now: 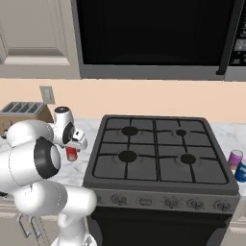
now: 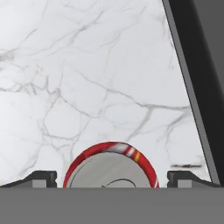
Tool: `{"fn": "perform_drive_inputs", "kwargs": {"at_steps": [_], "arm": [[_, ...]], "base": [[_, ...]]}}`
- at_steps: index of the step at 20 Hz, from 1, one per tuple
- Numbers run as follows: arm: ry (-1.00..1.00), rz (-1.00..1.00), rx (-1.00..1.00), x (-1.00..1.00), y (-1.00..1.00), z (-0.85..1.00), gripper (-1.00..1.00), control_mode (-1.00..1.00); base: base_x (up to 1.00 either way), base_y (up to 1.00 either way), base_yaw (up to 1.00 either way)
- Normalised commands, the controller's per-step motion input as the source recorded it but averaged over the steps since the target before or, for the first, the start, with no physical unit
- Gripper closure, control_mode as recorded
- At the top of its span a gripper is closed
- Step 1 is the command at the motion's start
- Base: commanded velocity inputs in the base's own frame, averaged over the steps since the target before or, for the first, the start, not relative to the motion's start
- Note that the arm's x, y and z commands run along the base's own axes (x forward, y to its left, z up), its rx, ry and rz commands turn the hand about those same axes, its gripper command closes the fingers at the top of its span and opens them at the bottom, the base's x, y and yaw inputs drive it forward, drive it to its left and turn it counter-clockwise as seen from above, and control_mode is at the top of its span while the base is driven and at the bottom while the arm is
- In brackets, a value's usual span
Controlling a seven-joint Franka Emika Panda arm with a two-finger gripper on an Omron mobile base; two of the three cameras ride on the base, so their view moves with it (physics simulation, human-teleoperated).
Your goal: Four empty soda cans are scattered around the kitchen. Gather all the cans and cluster them next to the stove for recycling.
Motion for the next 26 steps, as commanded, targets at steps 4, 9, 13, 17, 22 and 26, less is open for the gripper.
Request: {"fn": "perform_drive_inputs", "kwargs": {"at_steps": [4, 9, 13, 17, 22, 26], "arm": [[0.0, 0.0, 0.0, 0.0, 0.0, 0.0, -1.0, -1.0], [0.0, 0.0, 0.0, 0.0, 0.0, 0.0, 1.0, -1.0], [0.0, 0.0, 0.0, 0.0, 0.0, 0.0, 1.0, -1.0], [-0.02, 0.01, 0.0, -0.23, 0.0, 0.17, 1.0, -1.0], [-0.14, 0.0, 0.0, -1.0, 0.0, 0.61, 1.0, -1.0], [-0.1, 0.0, 0.0, -0.98, -0.04, 0.57, 1.0, -1.0]], "base": [[0.0, 0.0, 0.0], [0.0, 0.0, 0.0], [0.0, 0.0, 0.0], [0.0, 0.0, 0.0], [0.0, 0.0, 0.0], [0.0, 0.0, 0.0]]}}
